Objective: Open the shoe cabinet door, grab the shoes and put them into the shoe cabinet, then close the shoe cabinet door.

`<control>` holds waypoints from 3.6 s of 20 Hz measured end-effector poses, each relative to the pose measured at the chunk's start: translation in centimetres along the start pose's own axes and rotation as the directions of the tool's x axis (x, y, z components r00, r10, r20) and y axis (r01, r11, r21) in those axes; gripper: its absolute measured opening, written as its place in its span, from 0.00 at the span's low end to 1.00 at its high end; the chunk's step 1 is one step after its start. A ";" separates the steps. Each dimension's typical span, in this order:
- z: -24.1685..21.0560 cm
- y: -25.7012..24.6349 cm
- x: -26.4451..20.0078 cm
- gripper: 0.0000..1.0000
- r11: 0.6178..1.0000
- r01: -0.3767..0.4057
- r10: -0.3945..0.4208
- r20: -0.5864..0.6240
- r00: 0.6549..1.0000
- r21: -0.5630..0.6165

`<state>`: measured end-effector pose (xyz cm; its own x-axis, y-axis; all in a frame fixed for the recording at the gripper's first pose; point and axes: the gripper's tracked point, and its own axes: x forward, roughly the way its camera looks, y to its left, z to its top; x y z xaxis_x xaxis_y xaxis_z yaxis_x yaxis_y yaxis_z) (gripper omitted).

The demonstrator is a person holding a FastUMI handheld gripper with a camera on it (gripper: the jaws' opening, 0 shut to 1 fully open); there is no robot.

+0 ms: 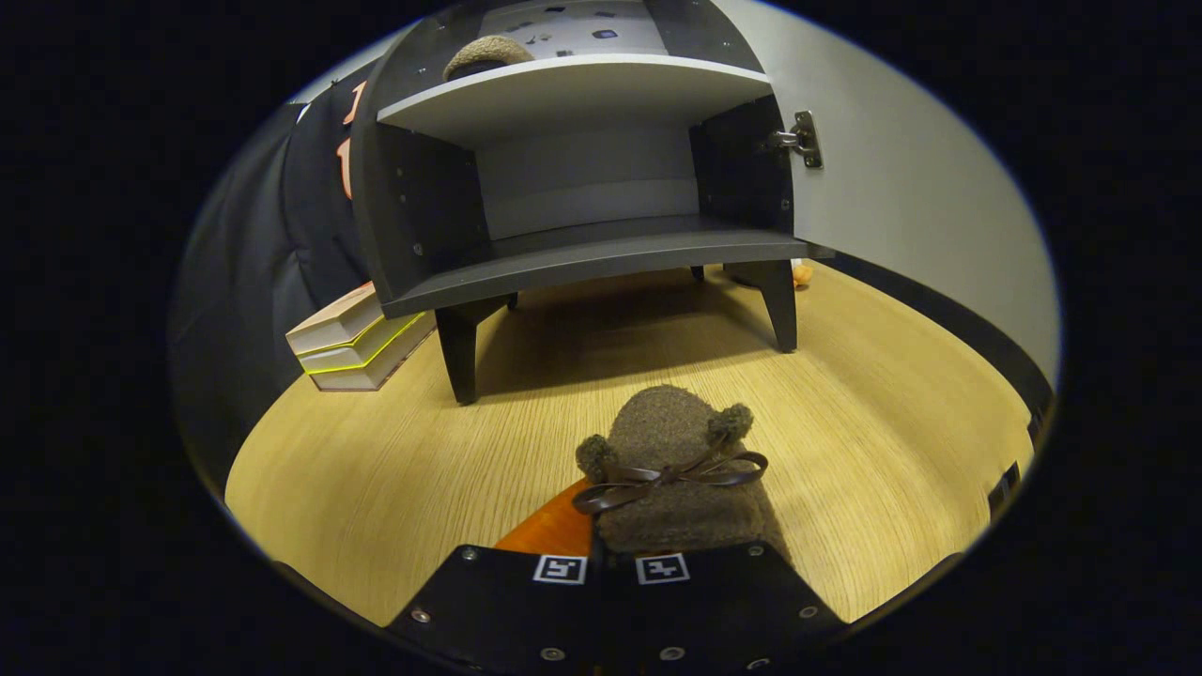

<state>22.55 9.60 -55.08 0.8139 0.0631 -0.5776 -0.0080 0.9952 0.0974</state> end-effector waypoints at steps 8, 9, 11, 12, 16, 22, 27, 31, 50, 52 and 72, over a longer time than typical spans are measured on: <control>7.9 0.7 -7.7 0.05 0.999 0.010 -0.007 0.092 0.996 -0.034; 9.4 0.8 -9.2 0.05 0.999 0.019 -0.015 0.111 0.994 -0.035; 12.5 1.2 -12.1 0.05 0.999 0.033 -0.027 0.143 0.989 -0.040; 14.2 1.4 -13.7 0.05 0.999 0.037 -0.031 0.162 0.986 -0.034; 20.8 2.1 -17.7 0.05 0.999 0.052 -0.046 0.220 0.974 -0.018; 30.0 2.2 -19.3 0.05 0.997 0.073 -0.061 0.289 0.955 -0.030; 34.7 1.4 -15.1 0.05 0.998 0.055 -0.039 0.294 0.955 -0.044; 39.2 0.6 -9.6 0.05 0.999 0.023 -0.011 0.280 0.960 -0.042; 44.4 2.4 8.8 0.07 0.997 -0.058 0.065 0.169 0.983 -0.049; 44.4 2.3 8.9 0.11 0.998 -0.040 0.049 0.167 0.985 -0.054; 43.5 3.2 0.0 0.67 0.996 -0.065 0.073 0.174 0.982 -0.054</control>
<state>47.76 9.50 -19.53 0.8999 0.1219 -0.4188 -0.0919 0.9916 0.0912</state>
